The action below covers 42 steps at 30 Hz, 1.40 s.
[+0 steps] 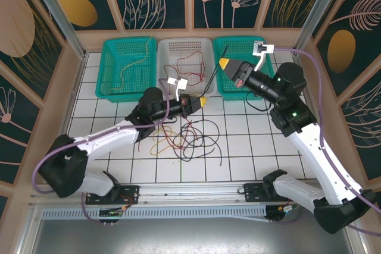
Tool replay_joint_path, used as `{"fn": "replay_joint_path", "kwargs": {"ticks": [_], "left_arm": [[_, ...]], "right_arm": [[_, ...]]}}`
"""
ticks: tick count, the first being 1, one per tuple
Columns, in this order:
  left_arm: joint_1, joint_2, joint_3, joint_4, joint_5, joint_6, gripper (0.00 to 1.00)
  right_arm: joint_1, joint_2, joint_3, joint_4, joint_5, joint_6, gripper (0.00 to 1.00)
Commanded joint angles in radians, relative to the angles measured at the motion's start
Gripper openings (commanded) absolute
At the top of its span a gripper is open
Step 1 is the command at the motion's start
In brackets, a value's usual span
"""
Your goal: Untangle the cables
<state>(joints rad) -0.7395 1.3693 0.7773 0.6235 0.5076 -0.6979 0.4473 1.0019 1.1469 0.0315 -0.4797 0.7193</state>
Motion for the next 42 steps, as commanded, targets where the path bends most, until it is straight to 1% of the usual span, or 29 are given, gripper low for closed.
{"fn": "replay_joint_path", "kwargs": {"ticks": [1,4,7,9,10,11,12,13,14,16,20,24,25,28,31,32,34,36,37,38,39,42], "left_arm": [[-0.021,-0.089,-0.05,-0.014,-0.046,0.222,0.0],[-0.027,-0.139,-0.082,-0.037,-0.035,0.317,0.0],[-0.029,-0.171,-0.099,-0.047,0.005,0.373,0.0],[-0.029,-0.174,-0.089,-0.086,-0.026,0.391,0.0],[-0.029,-0.169,-0.08,-0.109,-0.085,0.379,0.02],[-0.029,-0.16,-0.069,-0.129,-0.154,0.351,0.22],[-0.027,-0.15,-0.059,-0.145,-0.196,0.337,0.39],[-0.027,-0.139,-0.049,-0.162,-0.235,0.316,0.53],[-0.027,-0.128,-0.038,-0.178,-0.272,0.292,0.61],[-0.027,-0.116,-0.023,-0.208,-0.315,0.248,0.69],[-0.027,-0.14,-0.017,-0.279,-0.383,0.206,0.8],[-0.027,-0.201,-0.015,-0.404,-0.491,0.188,0.83],[-0.025,-0.221,-0.015,-0.438,-0.514,0.178,0.85],[-0.026,-0.273,-0.012,-0.512,-0.542,0.155,0.88],[-0.023,-0.313,-0.01,-0.572,-0.595,0.107,0.89],[-0.022,-0.321,-0.009,-0.592,-0.608,0.091,0.91],[-0.018,-0.325,-0.006,-0.622,-0.622,0.069,0.92],[-0.015,-0.32,0.0,-0.646,-0.624,0.055,0.92],[-0.013,-0.315,0.006,-0.661,-0.624,0.047,0.92],[-0.011,-0.31,0.009,-0.673,-0.626,0.039,0.92],[-0.008,-0.307,0.012,-0.682,-0.628,0.035,0.92],[0.008,-0.297,0.019,-0.712,-0.641,0.012,0.93]], "right_arm": [[-0.031,0.011,0.018,-0.005,-0.02,0.043,0.0],[-0.057,0.018,0.007,0.01,-0.056,0.067,0.0],[-0.063,0.029,-0.004,0.032,-0.084,0.08,0.0],[-0.064,0.033,-0.011,0.048,-0.094,0.087,0.0],[-0.067,0.033,-0.012,0.051,-0.096,0.089,0.0],[-0.069,0.036,-0.009,0.051,-0.097,0.088,0.0],[-0.074,0.039,-0.003,0.049,-0.098,0.087,0.0],[-0.082,0.045,0.007,0.04,-0.099,0.081,0.0],[-0.094,0.056,0.022,0.029,-0.101,0.073,0.0],[-0.122,0.079,0.061,-0.004,-0.106,0.051,0.0],[-0.213,0.163,0.163,-0.045,-0.136,0.02,0.0],[-0.298,0.274,0.287,-0.119,-0.096,-0.041,0.0],[-0.321,0.308,0.309,-0.126,-0.093,-0.054,0.0],[-0.379,0.407,0.349,-0.136,-0.083,-0.077,0.0],[-0.423,0.514,0.386,-0.143,-0.083,-0.086,0.0],[-0.437,0.553,0.403,-0.152,-0.083,-0.087,0.04],[-0.457,0.628,0.445,-0.173,-0.086,-0.089,0.23],[-0.475,0.685,0.484,-0.204,-0.091,-0.092,0.33],[-0.479,0.706,0.503,-0.224,-0.087,-0.097,0.42],[-0.482,0.718,0.514,-0.24,-0.084,-0.105,0.45],[-0.482,0.721,0.517,-0.25,-0.08,-0.111,0.46],[-0.481,0.68,0.46,-0.235,-0.073,-0.118,0.5]]}}
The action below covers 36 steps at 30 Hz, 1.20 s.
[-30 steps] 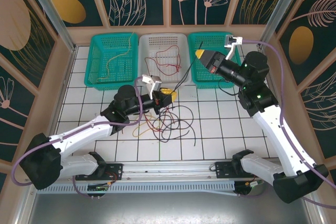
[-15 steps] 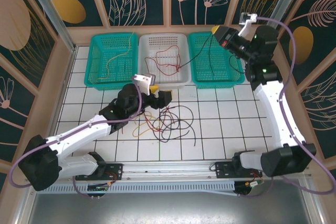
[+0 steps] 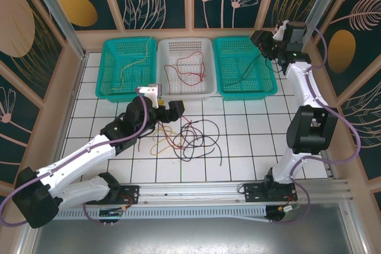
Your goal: Untangle the cables
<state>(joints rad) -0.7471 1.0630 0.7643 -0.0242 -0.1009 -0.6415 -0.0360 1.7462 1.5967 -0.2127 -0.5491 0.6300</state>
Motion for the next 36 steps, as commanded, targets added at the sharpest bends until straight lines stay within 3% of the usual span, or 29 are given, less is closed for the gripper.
{"fn": "replay_joint_path", "kwargs": {"ticks": [1,4,8,13,17,21,25,31,36], "left_arm": [[0.027,0.012,0.031,-0.071,-0.031,-0.057,0.93],[0.066,0.031,0.019,-0.086,-0.003,-0.092,0.92],[0.103,0.077,0.006,-0.122,0.03,-0.127,0.83],[0.109,0.085,-0.041,-0.125,0.044,-0.177,0.76],[0.108,0.08,-0.085,-0.116,0.066,-0.212,0.71],[0.11,0.089,-0.129,-0.12,0.072,-0.246,0.69],[0.114,0.086,-0.161,-0.115,0.072,-0.277,0.66],[0.118,0.052,-0.171,-0.133,0.055,-0.288,0.65],[0.121,0.031,-0.184,-0.134,0.049,-0.294,0.65]], "right_arm": [[0.004,-0.088,-0.021,0.018,-0.002,-0.031,0.51],[0.031,-0.157,-0.098,-0.007,0.04,-0.067,0.53],[0.123,-0.287,-0.254,-0.036,0.142,-0.124,0.53],[0.38,-0.469,-0.492,-0.084,0.377,-0.16,0.52],[0.575,-0.505,-0.627,-0.131,0.487,-0.099,0.51],[0.755,-0.47,-0.728,-0.103,0.525,-0.025,0.5],[0.864,-0.347,-0.703,-0.103,0.503,-0.03,0.5],[0.904,-0.132,-0.565,-0.186,0.491,-0.108,0.4],[0.907,-0.019,-0.489,-0.2,0.467,-0.137,0.38]]}}
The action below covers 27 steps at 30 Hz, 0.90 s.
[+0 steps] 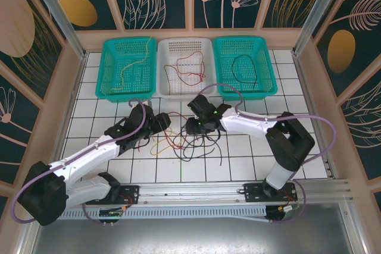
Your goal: Untangle the cables
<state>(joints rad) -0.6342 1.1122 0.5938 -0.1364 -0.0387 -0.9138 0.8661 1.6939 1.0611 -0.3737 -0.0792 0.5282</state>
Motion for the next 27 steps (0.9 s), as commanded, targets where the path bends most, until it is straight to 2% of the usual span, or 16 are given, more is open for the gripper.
{"fn": "replay_joint_path", "kwargs": {"ticks": [1,12,14,18,19,24,27], "left_arm": [[0.007,-0.02,-0.014,-0.022,-0.013,-0.022,0.65],[0.012,-0.017,-0.005,-0.013,-0.012,-0.008,0.65],[0.014,-0.017,-0.004,-0.007,-0.008,-0.008,0.65],[0.014,-0.012,-0.001,0.004,-0.002,-0.01,0.65],[0.013,-0.009,0.003,0.007,0.001,-0.009,0.65],[0.014,0.01,0.023,0.05,0.052,0.02,0.62],[0.014,0.021,0.025,0.111,0.121,0.038,0.59]], "right_arm": [[0.007,0.047,0.054,-0.036,-0.012,-0.039,0.38],[0.03,0.133,0.106,-0.103,-0.002,-0.077,0.42],[0.033,0.138,0.099,-0.102,-0.002,-0.077,0.37],[0.034,0.139,0.105,-0.107,0.022,-0.068,0.11],[0.035,0.13,0.106,-0.107,0.029,-0.067,0.07],[0.066,0.046,0.101,-0.083,0.049,-0.099,0.0],[0.084,-0.022,0.095,-0.09,0.088,-0.102,0.0]]}}
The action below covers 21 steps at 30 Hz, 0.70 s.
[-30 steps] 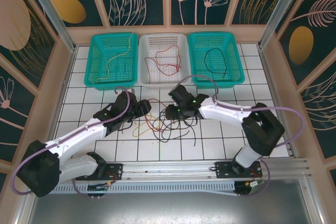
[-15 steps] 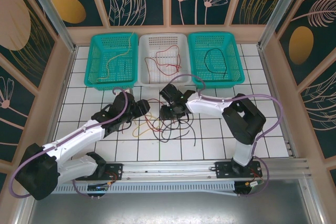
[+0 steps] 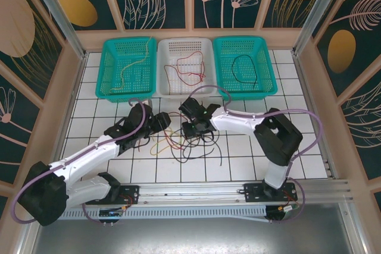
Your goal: Untangle the cables
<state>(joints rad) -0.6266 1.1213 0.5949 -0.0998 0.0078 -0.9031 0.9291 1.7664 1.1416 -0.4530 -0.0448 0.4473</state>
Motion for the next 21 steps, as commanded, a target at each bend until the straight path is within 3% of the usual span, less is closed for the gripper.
{"fn": "replay_joint_path", "kwargs": {"ticks": [1,12,21], "left_arm": [[0.007,0.01,0.02,0.096,0.093,0.025,0.59],[0.005,-0.004,0.029,0.365,0.297,0.008,0.63],[0.004,0.018,0.069,0.396,0.294,0.025,0.67]], "right_arm": [[0.028,-0.119,0.01,-0.01,0.069,-0.022,0.0],[0.114,-0.435,-0.018,0.069,0.233,-0.007,0.0],[0.12,-0.627,0.033,0.121,0.357,-0.017,0.0]]}}
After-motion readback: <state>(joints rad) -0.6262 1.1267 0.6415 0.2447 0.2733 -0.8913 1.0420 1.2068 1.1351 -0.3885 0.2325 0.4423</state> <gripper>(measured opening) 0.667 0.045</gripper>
